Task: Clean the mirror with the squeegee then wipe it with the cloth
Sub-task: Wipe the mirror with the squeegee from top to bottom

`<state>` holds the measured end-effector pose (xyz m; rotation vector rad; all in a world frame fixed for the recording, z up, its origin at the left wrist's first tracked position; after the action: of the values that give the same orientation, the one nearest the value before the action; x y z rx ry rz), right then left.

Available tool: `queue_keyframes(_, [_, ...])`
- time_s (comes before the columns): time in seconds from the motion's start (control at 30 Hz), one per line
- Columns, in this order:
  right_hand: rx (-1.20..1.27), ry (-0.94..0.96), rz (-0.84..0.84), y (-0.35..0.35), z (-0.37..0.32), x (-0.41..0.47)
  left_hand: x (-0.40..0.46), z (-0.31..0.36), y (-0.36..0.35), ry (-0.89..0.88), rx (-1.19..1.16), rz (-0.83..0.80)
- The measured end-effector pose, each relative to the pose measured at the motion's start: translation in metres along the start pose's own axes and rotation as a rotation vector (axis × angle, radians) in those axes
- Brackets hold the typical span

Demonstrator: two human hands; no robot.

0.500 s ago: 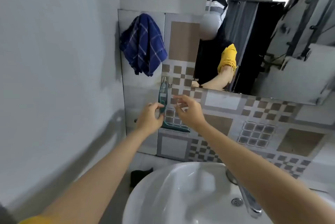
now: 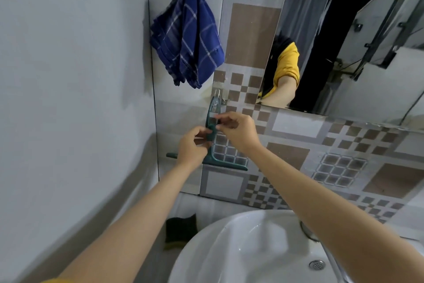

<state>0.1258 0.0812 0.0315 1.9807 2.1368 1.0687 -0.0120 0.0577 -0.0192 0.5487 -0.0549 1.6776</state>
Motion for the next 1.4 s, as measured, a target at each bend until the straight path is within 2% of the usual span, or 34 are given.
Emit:
queue_keyframes(0.13, [-0.030,0.014,0.029,0.003,-0.011,-0.001,-0.006,0.008,0.005,-0.034,-0.027,0.019])
queue_keyframes(0.33, [0.039,0.082,0.084,0.021,-0.044,-0.008,-0.014,0.037,0.015,-0.102,-0.116,0.131])
queue_keyframes(0.5, [0.013,0.186,0.135,0.047,-0.073,-0.024,-0.025,0.069,0.021,-0.092,-0.196,0.114])
queue_keyframes(0.6, [-0.194,0.315,0.184,0.074,-0.085,-0.038,-0.029,0.092,0.024,-0.099,-0.220,0.046])
queue_keyframes(0.8, [-0.815,0.671,0.293,0.134,-0.116,-0.064,-0.031,0.147,0.022,-0.183,-0.237,-0.160])
queue_keyframes(0.9, [-0.977,0.771,0.165,0.161,-0.132,-0.075,-0.032,0.174,0.015,-0.245,-0.220,-0.279])
queue_keyframes(1.03, [-0.890,0.690,-0.158,0.194,-0.145,-0.085,-0.029,0.200,0.005,-0.286,-0.149,-0.400])
queue_keyframes(1.1, [-0.892,0.684,-0.190,0.209,-0.150,-0.092,-0.027,0.214,-0.001,-0.312,-0.122,-0.441])
queue_keyframes(1.2, [-0.931,0.676,-0.147,0.234,-0.157,-0.098,-0.024,0.241,-0.013,-0.372,-0.062,-0.463])
queue_keyframes(1.3, [-1.008,0.675,-0.052,0.260,-0.165,-0.094,-0.018,0.266,-0.023,-0.446,-0.022,-0.442])
queue_keyframes(1.4, [-1.091,0.667,0.054,0.290,-0.177,-0.087,-0.005,0.284,-0.026,-0.654,0.157,-0.189])
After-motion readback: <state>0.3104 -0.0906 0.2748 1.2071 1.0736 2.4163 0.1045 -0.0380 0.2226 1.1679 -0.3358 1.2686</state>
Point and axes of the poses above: each hand's wrist, its own x-axis towards the middle knuckle, its own y-axis out of the back of the hand, z = x × y, the point moved 2 cm from there along x, towards the middle knuckle, and after that the axes turned 2 degrees about -z, right-handed, at the moved point
